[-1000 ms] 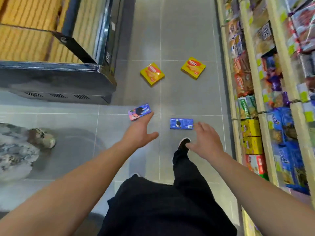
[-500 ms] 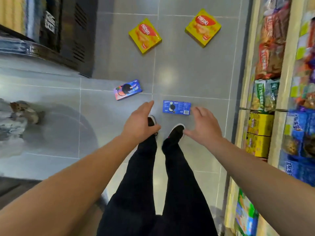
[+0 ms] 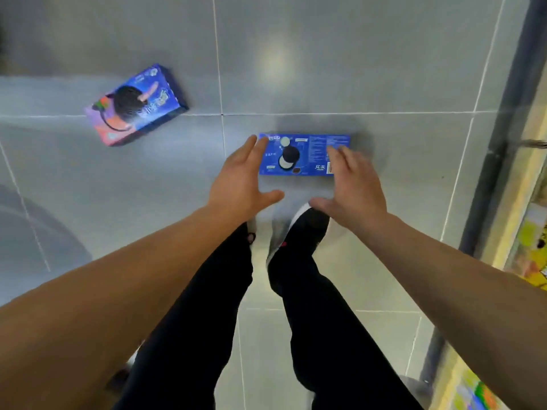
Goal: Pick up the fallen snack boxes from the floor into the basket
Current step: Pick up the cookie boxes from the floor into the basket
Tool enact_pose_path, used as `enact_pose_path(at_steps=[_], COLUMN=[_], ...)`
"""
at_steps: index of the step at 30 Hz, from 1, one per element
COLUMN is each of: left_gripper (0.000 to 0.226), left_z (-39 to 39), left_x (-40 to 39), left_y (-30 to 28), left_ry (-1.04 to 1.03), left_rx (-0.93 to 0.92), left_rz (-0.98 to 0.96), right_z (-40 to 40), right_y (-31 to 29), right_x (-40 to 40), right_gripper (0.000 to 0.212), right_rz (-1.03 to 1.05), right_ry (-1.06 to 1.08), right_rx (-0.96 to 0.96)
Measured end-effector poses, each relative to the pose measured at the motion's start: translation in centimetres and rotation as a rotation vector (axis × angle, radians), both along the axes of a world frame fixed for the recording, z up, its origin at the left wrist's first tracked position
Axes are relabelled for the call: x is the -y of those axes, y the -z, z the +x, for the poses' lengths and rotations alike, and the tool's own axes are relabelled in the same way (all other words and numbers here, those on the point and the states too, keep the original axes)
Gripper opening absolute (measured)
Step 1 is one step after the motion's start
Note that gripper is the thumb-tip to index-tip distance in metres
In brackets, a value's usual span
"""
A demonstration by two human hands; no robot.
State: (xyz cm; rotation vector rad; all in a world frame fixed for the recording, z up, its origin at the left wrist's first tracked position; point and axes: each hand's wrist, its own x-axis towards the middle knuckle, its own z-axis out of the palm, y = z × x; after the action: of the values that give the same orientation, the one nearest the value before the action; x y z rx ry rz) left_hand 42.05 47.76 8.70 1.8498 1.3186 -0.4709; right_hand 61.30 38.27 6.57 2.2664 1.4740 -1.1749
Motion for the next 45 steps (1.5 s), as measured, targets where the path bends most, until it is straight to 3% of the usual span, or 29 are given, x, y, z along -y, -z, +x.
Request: enact_pose_path(at_steps=[5, 9, 13, 18, 22, 26, 31, 35, 39, 41, 44, 45], left_gripper=[0.115, 0.123, 0.114, 0.106, 0.108, 0.111, 0.079, 0.067, 0.096, 0.079, 0.025, 0.026], left_z=[0.4, 1.0, 1.6, 2.0, 1.1, 0.2, 0.0, 0.2, 0.1, -0.4, -1.0, -1.2], left_x=[0.1, 0.1, 1.0, 0.0, -1.0, -2.8, -6.1, -9.3, -10.4, -10.0, -9.0, -8.5], left_y=[11.1, 17.2, 19.2, 16.6, 9.2, -3.4, -19.7, -32.5, -42.2, -46.4, -50.9, -52.3], left_ry=[0.149, 0.253, 0.18, 0.126, 0.133, 0.116, 0.085, 0.108, 0.109, 0.04, -0.056, -0.046], left_rx=[-0.045, -0.007, 0.093, 0.116, 0.116, 0.14, 0.097, 0.119, 0.148, 0.219, 0.332, 0.358], left_rz=[0.044, 0.132, 0.152, 0.082, -0.009, -0.091, -0.295, -0.37, -0.391, -0.438, -0.505, -0.51], right_z=[0.4, 0.3, 0.7, 1.1, 0.8, 1.3, 1.6, 1.6, 0.2, -0.8, -1.7, -2.3], right_y=[10.3, 15.1, 16.8, 14.7, 7.5, -5.3, -22.1, -33.8, -43.2, -48.1, -53.1, -54.7], right_x=[-0.4, 0.0, 0.0, -1.5, -1.4, -1.1, -1.0, -1.4, -0.7, 1.3, 4.9, 6.2], right_gripper=[0.114, 0.119, 0.097, 0.095, 0.091, 0.095, 0.1, 0.082, 0.056, 0.057, 0.06, 0.06], right_rz=[-0.012, 0.166, 0.332, 0.219, 0.231, 0.32, 0.326, 0.435, 0.488, 0.474, 0.497, 0.534], right_ry=[-0.008, -0.059, -0.071, -0.107, -0.121, -0.142, -0.112, -0.091, 0.13, 0.282, 0.582, 0.671], right_rx=[0.041, 0.114, 0.227, 0.183, 0.139, 0.051, 0.002, 0.093, 0.067, -0.008, -0.078, -0.08])
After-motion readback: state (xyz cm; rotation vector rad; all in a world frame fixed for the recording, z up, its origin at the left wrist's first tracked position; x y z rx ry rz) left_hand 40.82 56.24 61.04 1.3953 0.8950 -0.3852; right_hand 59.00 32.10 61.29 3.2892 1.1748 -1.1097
